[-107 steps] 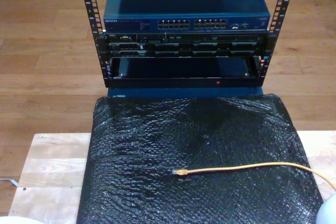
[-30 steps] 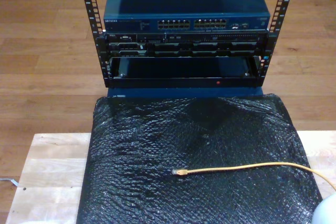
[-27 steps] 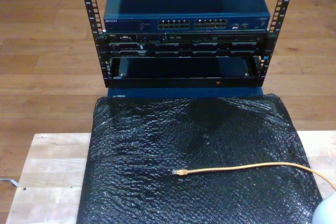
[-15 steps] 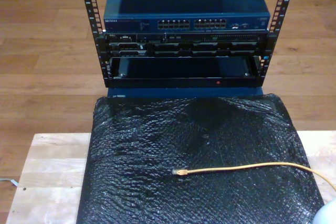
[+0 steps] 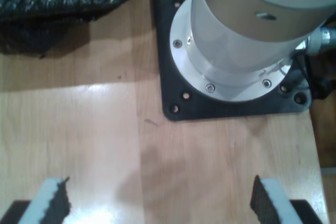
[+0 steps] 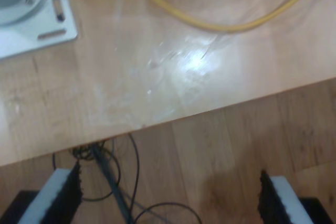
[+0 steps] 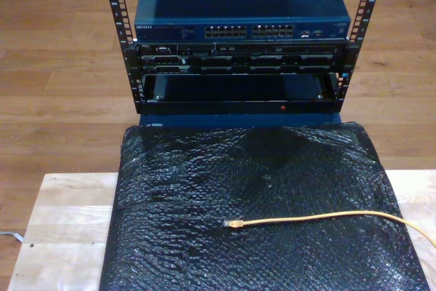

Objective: Grab the cable and plug it in

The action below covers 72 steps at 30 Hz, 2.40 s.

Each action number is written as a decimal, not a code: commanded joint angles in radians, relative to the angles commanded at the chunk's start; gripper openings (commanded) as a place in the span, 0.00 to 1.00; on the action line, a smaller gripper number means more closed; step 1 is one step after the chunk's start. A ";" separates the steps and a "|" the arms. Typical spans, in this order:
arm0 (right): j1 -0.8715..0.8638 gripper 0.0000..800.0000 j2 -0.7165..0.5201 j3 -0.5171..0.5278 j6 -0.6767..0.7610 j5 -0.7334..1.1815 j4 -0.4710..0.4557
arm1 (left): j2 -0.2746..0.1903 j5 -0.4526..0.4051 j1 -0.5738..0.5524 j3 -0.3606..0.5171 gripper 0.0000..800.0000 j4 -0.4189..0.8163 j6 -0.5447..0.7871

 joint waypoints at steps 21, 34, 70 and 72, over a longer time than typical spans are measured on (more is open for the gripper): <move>0.130 0.99 0.100 -0.219 0.215 0.253 0.169 | -0.002 0.055 -0.143 -0.040 1.00 -0.072 -0.124; 0.229 0.99 0.110 -0.252 0.295 0.275 0.196 | 0.000 0.058 -0.272 -0.052 1.00 -0.094 -0.270; 0.476 0.99 0.106 -0.287 0.483 0.265 0.304 | 0.008 0.048 -0.450 -0.046 1.00 -0.192 -0.459; 0.508 0.99 0.107 -0.287 0.506 0.261 0.304 | 0.008 0.048 -0.460 -0.044 1.00 -0.195 -0.473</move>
